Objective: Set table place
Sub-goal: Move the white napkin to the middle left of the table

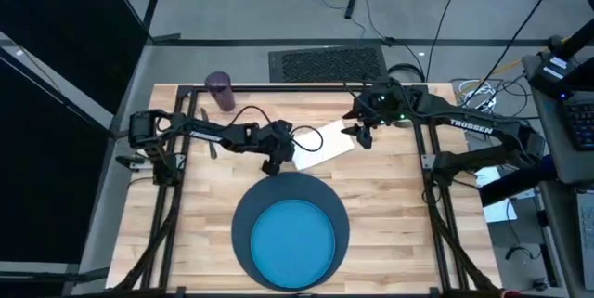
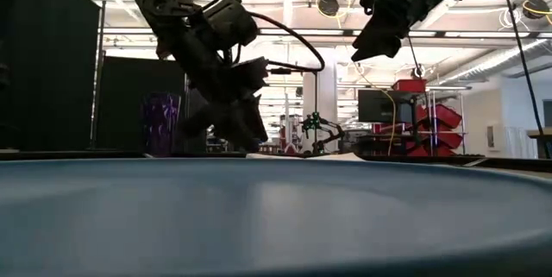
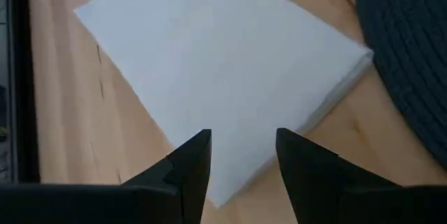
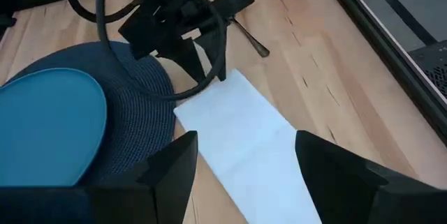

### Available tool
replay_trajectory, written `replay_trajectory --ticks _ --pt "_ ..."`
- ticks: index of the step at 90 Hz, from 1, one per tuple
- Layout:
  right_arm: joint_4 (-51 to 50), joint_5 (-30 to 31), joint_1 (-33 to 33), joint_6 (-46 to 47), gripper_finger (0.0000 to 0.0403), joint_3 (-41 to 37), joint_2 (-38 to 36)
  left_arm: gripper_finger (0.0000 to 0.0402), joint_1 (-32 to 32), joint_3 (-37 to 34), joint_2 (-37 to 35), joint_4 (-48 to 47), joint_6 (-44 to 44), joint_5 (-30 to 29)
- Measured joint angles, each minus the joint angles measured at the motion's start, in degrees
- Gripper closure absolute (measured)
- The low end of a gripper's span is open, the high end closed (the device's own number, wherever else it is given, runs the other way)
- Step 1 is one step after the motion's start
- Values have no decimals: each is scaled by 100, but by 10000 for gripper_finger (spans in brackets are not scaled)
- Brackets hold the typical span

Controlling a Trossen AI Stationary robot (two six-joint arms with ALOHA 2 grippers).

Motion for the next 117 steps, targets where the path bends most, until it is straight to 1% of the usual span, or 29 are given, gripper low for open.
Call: replay_trajectory --ticks 14,28,38,48,58,67,94,117 --pt "0 0 0 -11 174 0 0 254 -2 0 -2 109 0 45" --pt "1 0 0 -39 174 0 2 254 -4 -2 -2 187 33 441" --pt "2 0 0 -42 174 0 2 254 -7 -2 -2 191 57 492" --pt "0 0 0 -43 174 0 2 261 -4 -2 -2 191 2 472" --pt "0 0 0 -44 174 0 2 269 -9 -2 -2 198 0 165" --pt "-2 0 0 -37 174 0 2 275 -7 -2 -2 137 -4 40" --pt "-53 -2 0 -26 174 0 2 306 -7 -49 -2 -260 -6 -2" --pt "-64 -2 1 -37 174 0 2 311 -7 -68 13 -202 0 -26"
